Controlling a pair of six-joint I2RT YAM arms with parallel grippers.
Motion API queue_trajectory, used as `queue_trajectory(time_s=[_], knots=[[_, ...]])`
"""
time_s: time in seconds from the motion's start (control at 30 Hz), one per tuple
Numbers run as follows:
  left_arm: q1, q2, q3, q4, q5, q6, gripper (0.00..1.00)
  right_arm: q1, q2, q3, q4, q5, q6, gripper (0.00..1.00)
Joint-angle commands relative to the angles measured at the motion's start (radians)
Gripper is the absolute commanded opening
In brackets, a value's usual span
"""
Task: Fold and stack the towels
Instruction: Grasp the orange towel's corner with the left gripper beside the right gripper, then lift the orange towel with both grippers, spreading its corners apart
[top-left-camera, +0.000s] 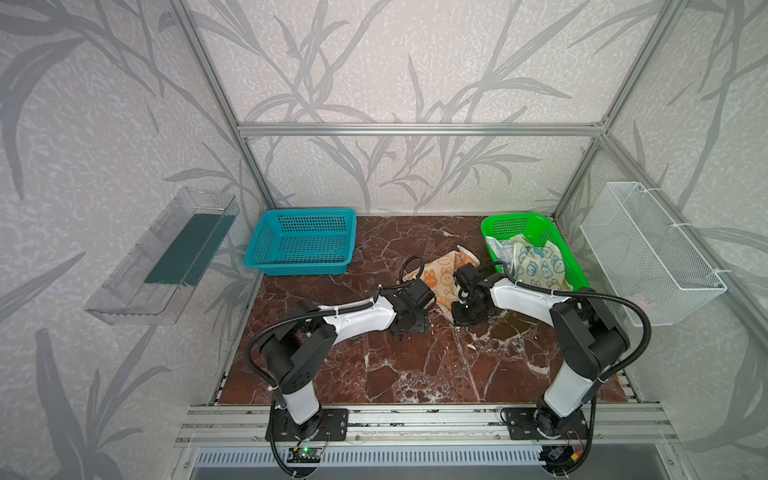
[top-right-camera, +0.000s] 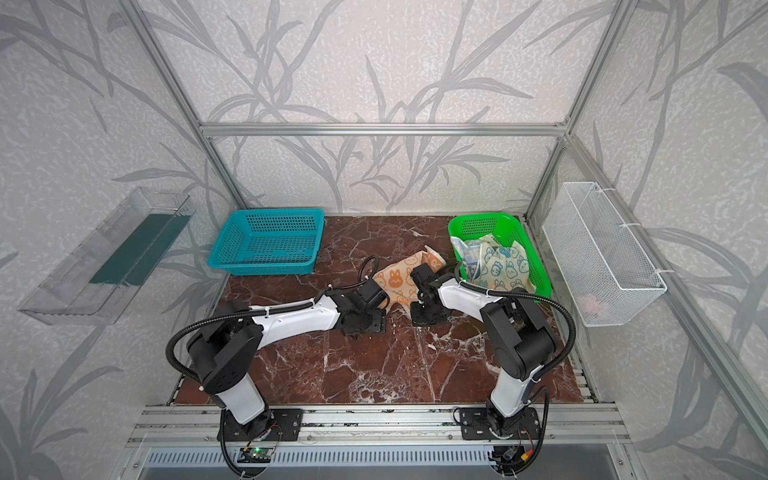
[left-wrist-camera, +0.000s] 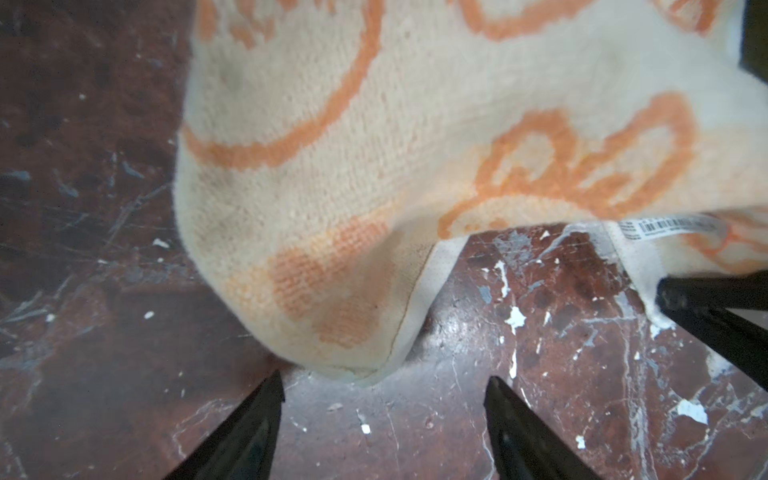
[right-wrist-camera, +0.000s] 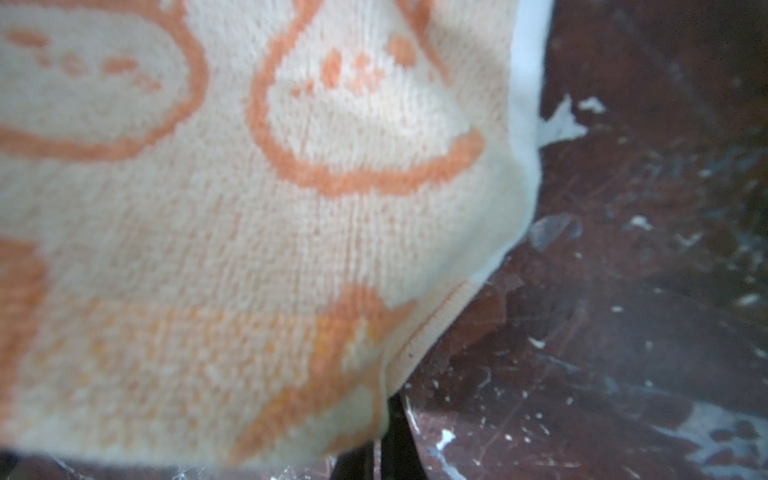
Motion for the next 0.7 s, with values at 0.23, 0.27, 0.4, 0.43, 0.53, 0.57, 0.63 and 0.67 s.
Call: queue_trajectory(time_s=[0.23,0.27,0.4,0.43,0.53,0.57,0.63,0.67], knots=[[0.008,0.114,0.093,-0.070,-0.066,0.025,0.58,-0.001,-0.034,-0.046,-0.003,-0.030,0.006,0.00],[0.009,0.124,0.097,-0.070,-0.067,0.025,0.54,-0.001,-0.035,-0.048,-0.004,-0.031,0.006,0.00],[0.008,0.145,0.098,-0.076,-0.069,0.022,0.42,-0.001,-0.036,-0.053,-0.005,-0.032,0.001,0.00],[0.009,0.149,0.096,-0.078,-0.071,0.022,0.38,-0.001,-0.036,-0.054,-0.005,-0.031,0.001,0.00],[0.009,0.155,0.085,-0.077,-0.070,0.018,0.28,-0.001,-0.063,-0.054,-0.005,-0.032,0.001,0.00],[0.008,0.158,0.078,-0.075,-0.068,0.016,0.25,-0.001,-0.066,-0.055,-0.005,-0.031,0.003,0.00],[0.007,0.158,0.071,-0.075,-0.064,0.013,0.16,0.000,-0.072,-0.054,-0.006,-0.037,0.005,0.00],[0.007,0.154,0.066,-0.075,-0.061,0.011,0.11,-0.001,-0.077,-0.050,-0.013,-0.038,0.005,0.00]])
